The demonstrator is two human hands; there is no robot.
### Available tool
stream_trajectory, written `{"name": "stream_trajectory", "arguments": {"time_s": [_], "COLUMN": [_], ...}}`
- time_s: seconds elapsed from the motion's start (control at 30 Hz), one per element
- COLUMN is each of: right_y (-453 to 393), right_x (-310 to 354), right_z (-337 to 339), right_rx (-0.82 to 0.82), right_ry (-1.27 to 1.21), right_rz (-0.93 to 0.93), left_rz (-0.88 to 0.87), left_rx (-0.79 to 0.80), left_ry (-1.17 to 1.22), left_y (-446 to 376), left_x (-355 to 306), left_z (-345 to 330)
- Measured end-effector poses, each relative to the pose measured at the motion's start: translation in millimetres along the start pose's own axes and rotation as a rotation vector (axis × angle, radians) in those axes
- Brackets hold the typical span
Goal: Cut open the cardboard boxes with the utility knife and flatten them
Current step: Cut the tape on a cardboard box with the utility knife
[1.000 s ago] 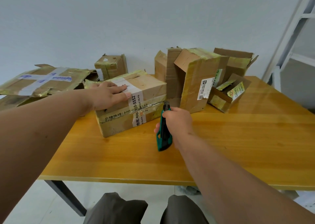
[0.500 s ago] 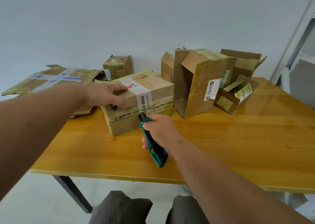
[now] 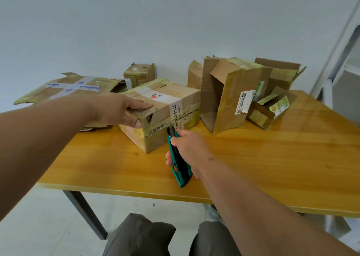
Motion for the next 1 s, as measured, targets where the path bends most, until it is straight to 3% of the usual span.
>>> {"name": "stream_trajectory", "arguments": {"time_s": [0.27,0.7,0.87,1.0], "right_y": [12.4,23.7,26.2,21.3], "right_x": [-3.3,-6.5,-9.6,-14.6], "right_z": [0.4,29.5,49.6,64.9], "right_rx": [0.080,0.124,0.049,-0.147], "right_ry": [0.085,0.136,0.113,0.104], "right_rz": [0.022,0.004,0.020,0.115], "left_rz": [0.021,0.031,0.067,0.023], "left_rx": [-0.166,-0.211,-0.234,-0.196], "left_ry": [-0.040,-0.147,-0.323,-0.272], "left_y": [4.8,-9.0,-20.8,-16.6], "left_x": [-14.1,-34.6,-50.5,-31.0], "left_z": [-10.1,-13.0,-9.6,-2.7]}}
Point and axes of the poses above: each hand's wrist, its own y-axis away from the middle knuckle, its own z-axis out of the back of the hand, x = y × z, the point moved 3 cm from there along -y, towards the middle knuckle, and after that the axes turned 2 degrees about -z, right-handed, at the moved point
